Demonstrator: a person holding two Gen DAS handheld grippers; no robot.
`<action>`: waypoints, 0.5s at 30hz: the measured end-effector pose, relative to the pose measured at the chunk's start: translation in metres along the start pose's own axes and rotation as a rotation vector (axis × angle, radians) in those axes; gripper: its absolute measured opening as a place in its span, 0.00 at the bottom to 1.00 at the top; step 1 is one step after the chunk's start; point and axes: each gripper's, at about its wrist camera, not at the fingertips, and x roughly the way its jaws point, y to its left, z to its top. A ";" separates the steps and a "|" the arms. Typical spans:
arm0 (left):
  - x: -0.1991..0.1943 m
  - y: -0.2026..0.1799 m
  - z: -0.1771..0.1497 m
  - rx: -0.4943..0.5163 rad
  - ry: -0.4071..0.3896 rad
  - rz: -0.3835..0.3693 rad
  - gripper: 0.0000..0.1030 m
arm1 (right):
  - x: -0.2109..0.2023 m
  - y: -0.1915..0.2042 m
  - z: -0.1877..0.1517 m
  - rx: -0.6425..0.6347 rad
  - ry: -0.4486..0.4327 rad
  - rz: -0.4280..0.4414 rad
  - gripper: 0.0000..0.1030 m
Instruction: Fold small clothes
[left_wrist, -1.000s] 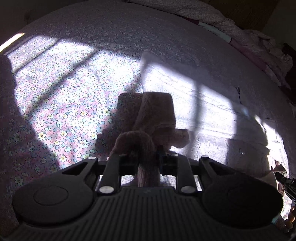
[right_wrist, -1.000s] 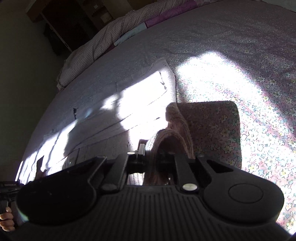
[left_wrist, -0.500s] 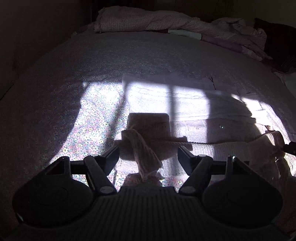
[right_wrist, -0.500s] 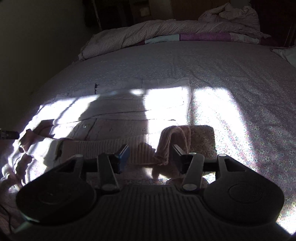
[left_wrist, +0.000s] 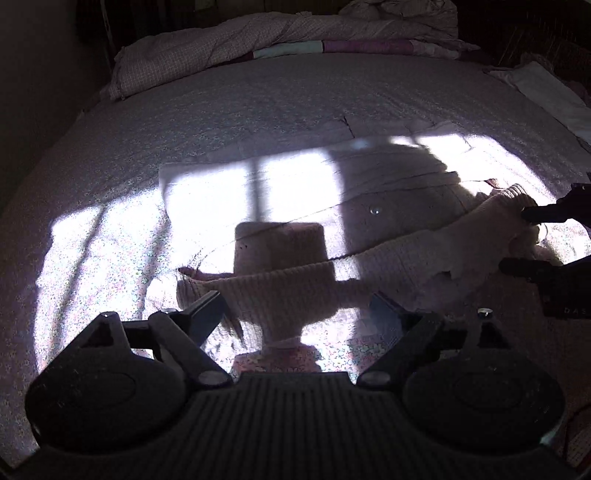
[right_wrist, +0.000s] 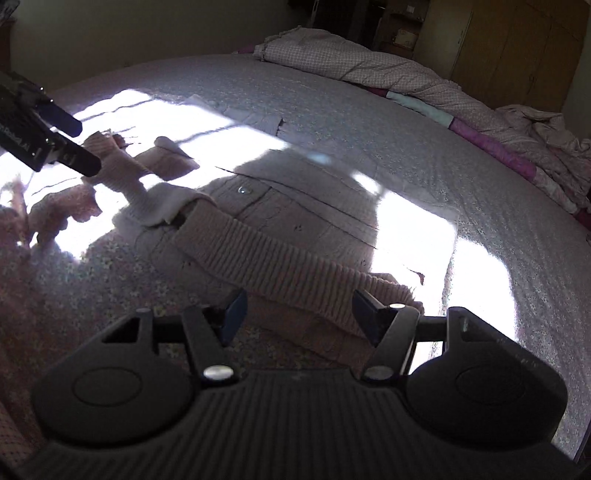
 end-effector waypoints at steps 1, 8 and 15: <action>0.002 -0.005 0.000 0.027 -0.004 -0.002 0.90 | 0.002 0.004 0.002 -0.029 0.003 -0.009 0.63; 0.035 -0.037 -0.001 0.200 0.040 0.007 0.90 | 0.013 0.024 0.014 -0.147 -0.010 0.019 0.63; 0.051 -0.046 -0.002 0.247 0.036 0.026 0.90 | 0.028 0.034 0.023 -0.170 -0.009 0.052 0.63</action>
